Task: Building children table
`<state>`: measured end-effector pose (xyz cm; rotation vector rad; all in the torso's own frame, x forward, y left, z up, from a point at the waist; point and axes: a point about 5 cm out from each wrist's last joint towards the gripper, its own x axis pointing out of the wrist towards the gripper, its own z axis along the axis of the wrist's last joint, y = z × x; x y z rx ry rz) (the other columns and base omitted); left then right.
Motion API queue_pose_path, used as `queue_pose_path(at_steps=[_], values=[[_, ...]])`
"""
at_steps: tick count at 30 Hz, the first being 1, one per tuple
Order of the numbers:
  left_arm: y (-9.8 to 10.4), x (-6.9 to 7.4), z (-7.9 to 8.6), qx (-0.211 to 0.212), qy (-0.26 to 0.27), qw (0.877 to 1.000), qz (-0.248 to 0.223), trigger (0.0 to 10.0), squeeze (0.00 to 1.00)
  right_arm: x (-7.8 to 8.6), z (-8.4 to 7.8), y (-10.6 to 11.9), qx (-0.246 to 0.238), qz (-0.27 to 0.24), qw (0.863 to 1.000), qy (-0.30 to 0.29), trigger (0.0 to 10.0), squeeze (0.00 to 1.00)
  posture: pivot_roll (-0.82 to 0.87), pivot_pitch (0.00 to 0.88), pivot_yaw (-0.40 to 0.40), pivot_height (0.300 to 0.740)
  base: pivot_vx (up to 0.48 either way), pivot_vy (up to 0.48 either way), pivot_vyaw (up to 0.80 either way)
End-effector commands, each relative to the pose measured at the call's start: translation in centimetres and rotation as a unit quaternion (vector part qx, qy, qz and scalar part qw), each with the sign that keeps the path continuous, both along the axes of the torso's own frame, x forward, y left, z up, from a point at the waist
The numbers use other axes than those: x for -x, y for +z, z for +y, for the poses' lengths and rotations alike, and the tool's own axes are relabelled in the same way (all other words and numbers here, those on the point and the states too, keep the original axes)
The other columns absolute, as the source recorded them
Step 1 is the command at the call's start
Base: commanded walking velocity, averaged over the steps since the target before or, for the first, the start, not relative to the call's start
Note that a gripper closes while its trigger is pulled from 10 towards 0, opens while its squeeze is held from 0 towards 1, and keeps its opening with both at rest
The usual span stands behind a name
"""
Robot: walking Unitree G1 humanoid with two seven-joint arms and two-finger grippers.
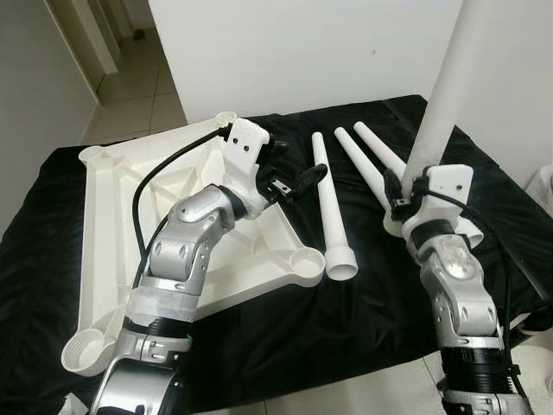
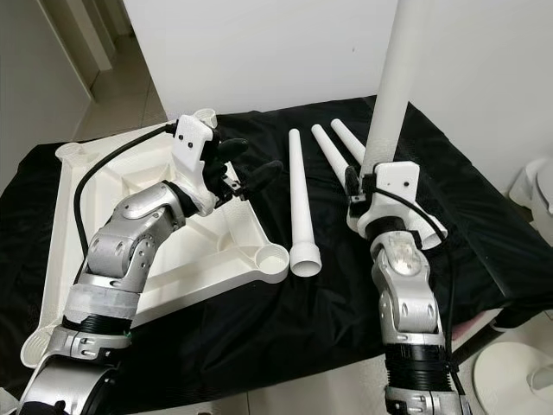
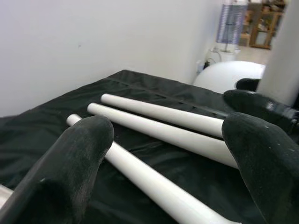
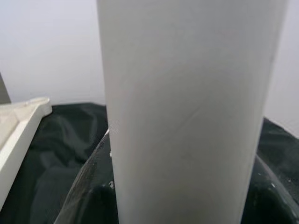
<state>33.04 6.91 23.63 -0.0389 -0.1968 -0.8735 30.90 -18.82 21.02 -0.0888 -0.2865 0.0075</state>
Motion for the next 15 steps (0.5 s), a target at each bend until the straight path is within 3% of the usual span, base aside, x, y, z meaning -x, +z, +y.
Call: queue_pose_path(at_steps=[1, 10, 15], values=[[-1.1, -1.5, 2.3, 0.028, 0.204, 0.978, 0.037, 10.0, 0.00, -0.2, 0.7, -0.4, -0.004, 0.002, 1.000, 0.001, 10.0, 0.00, -0.06, 0.021, 0.066, 0.740, 0.000, 0.000, 0.00], [-2.5, -1.8, 3.7, 0.052, 0.262, 0.961, 0.063, 10.0, 0.00, 0.0, 1.0, -0.9, -0.044, 0.003, 0.999, -0.027, 10.0, 0.00, -0.05, 0.022, 0.008, 0.740, 0.000, 0.000, 0.00], [-2.8, -1.9, 4.3, 0.041, 0.273, 0.960, 0.052, 10.0, 0.00, 0.3, 0.7, -1.2, -0.044, 0.003, 0.998, -0.040, 10.0, 0.00, -0.05, 0.019, 0.015, 0.740, 0.000, 0.000, 0.00]])
